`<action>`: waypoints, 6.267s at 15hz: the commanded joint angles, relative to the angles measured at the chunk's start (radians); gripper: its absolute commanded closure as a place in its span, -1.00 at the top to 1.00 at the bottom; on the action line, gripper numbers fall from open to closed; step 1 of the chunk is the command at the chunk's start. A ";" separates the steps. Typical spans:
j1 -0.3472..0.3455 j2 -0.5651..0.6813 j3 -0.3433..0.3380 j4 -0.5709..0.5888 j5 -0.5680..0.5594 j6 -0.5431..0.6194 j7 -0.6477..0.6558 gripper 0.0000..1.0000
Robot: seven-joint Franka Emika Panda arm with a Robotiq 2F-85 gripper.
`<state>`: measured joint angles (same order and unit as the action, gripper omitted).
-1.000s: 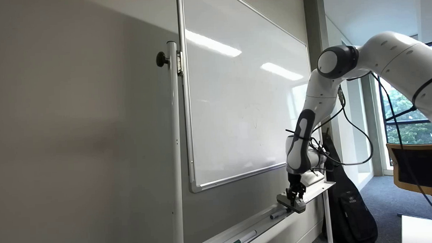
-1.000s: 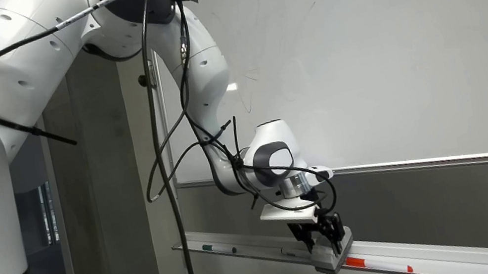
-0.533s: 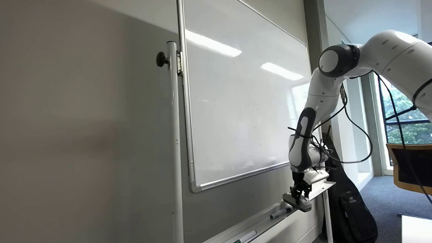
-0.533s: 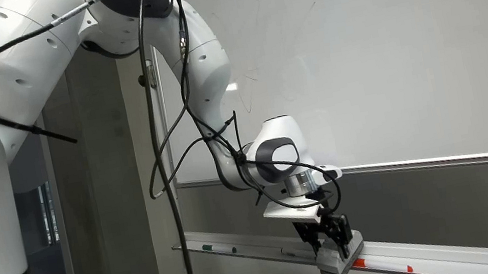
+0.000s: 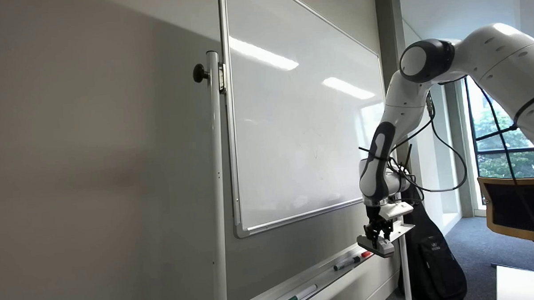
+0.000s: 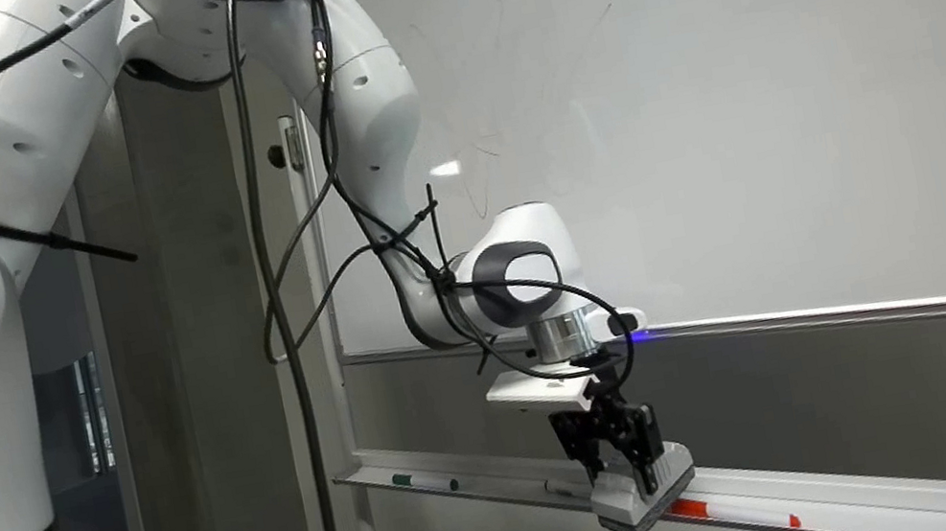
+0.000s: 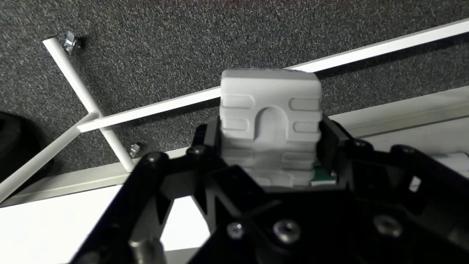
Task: Move the grey eraser to the left
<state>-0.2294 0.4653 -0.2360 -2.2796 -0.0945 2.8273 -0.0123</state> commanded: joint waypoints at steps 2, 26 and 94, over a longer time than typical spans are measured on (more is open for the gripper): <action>0.078 -0.138 -0.024 -0.124 -0.031 -0.041 0.025 -0.24; 0.197 -0.175 0.347 -0.131 0.222 -0.189 -0.171 -0.24; 0.584 0.115 0.305 0.088 0.229 0.347 0.244 -0.24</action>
<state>0.3778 0.5887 0.0605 -2.1837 0.1268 3.1253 0.2252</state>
